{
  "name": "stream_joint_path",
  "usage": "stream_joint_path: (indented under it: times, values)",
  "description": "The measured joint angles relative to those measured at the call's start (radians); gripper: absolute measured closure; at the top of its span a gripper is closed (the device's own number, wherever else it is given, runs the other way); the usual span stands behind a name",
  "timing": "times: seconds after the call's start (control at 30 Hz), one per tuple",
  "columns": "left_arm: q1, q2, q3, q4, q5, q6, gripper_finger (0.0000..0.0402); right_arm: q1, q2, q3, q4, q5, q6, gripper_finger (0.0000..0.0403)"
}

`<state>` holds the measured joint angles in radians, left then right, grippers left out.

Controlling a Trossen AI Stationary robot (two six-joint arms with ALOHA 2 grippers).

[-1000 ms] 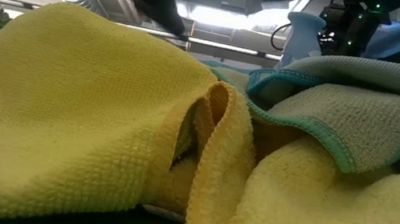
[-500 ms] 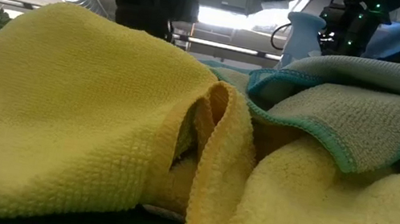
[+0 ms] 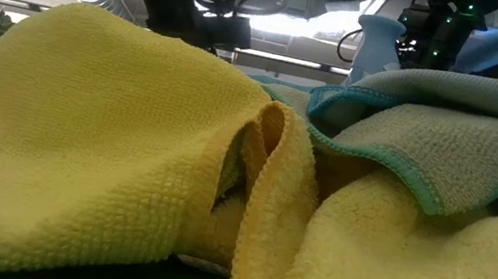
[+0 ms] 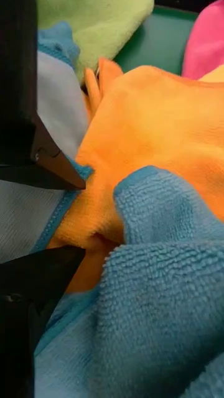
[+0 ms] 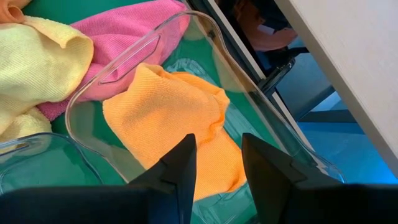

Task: Sort microfiber towel by color & place in baskets
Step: Put the orange microfiber towel into the top right transparent bin

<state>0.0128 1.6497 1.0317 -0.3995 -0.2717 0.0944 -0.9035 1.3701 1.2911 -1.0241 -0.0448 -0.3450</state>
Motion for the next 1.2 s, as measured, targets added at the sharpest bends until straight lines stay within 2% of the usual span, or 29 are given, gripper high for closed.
stream_joint_path:
  times: [0.3,0.73,0.9,1.13,1.2]
  values:
    - [-0.016,0.000,0.000,0.089,-0.007,0.055,0.0248,0.000,0.000,0.000,0.000,-0.016,0.000,0.0276]
    - [-0.011,0.000,0.000,0.044,-0.007,0.045,0.0255,0.000,0.000,0.000,0.001,-0.019,0.000,0.0276]
    - [-0.011,0.000,0.000,0.037,-0.007,0.018,0.0292,0.000,0.000,0.000,0.001,-0.019,0.000,0.0276]
    - [-0.011,-0.001,0.000,0.037,0.009,0.008,0.0388,0.000,0.000,0.000,0.000,-0.019,0.000,0.0276]
    - [-0.011,-0.011,0.000,0.032,0.016,-0.010,0.0394,0.000,0.000,0.000,0.000,-0.019,0.000,0.0276]
